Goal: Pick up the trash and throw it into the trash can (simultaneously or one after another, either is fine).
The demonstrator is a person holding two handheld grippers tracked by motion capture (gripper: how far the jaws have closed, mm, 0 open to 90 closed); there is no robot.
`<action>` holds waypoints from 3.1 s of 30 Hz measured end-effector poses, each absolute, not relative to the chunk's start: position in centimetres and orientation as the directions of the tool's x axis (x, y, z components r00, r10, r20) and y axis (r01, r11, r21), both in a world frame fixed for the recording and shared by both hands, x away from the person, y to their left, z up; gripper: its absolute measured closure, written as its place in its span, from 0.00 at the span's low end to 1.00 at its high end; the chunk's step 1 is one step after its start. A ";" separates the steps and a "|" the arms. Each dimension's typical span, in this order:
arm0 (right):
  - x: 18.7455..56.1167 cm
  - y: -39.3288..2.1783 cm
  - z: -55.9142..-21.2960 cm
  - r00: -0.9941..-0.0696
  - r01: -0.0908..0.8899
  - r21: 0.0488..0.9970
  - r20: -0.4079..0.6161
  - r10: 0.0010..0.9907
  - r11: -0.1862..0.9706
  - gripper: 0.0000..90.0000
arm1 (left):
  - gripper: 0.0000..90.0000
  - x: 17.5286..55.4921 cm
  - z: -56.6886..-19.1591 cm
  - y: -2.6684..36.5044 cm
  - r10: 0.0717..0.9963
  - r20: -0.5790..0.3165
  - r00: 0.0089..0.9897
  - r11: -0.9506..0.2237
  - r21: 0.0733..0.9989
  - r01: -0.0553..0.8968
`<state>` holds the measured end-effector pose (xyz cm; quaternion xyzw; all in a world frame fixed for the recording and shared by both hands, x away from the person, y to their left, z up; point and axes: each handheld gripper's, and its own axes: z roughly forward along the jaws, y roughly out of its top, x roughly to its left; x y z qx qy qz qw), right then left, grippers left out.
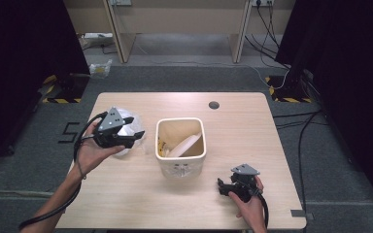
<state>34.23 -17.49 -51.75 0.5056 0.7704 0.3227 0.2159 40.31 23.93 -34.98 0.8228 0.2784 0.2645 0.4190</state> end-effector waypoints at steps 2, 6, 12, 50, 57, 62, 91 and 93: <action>34.2 -17.5 -51.8 -0.398 0.638 0.716 -0.008 0.918 0.283 0.12 | 0.42 40.7 -35.5 24.3 0.691 0.198 0.695 -0.491 0.834 0.250; 34.2 -17.5 -51.7 -0.395 0.640 0.716 -0.006 0.918 0.280 0.12 | 0.42 41.3 -36.6 24.8 0.707 0.205 0.677 -0.496 0.826 0.268; 34.2 -17.5 -51.7 -0.395 0.640 0.716 -0.005 0.919 0.279 0.12 | 0.42 42.7 -39.0 25.5 0.734 0.216 0.644 -0.509 0.803 0.310; 34.2 -17.5 -51.7 -0.395 0.640 0.716 -0.005 0.919 0.279 0.12 | 0.60 48.0 -49.5 23.5 0.770 0.210 0.602 -0.569 0.654 0.499; 34.2 -17.5 -51.7 -0.395 0.640 0.716 -0.005 0.919 0.279 0.12 | 0.48 49.2 -49.6 22.9 0.807 0.174 0.565 -0.518 0.669 0.533; 34.2 -17.5 -51.7 -0.395 0.640 0.716 -0.005 0.919 0.279 0.12 | 0.50 50.5 -49.4 22.7 0.828 0.151 0.540 -0.485 0.675 0.556; 34.2 -17.5 -51.8 -0.403 0.636 0.717 -0.006 0.915 0.285 0.12 | 0.97 49.6 -47.6 22.8 0.761 0.235 0.605 -0.587 0.648 0.486; 34.2 -17.5 -51.8 -0.404 0.635 0.717 -0.007 0.915 0.286 0.12 | 0.97 49.3 -47.1 22.8 0.755 0.239 0.610 -0.591 0.652 0.475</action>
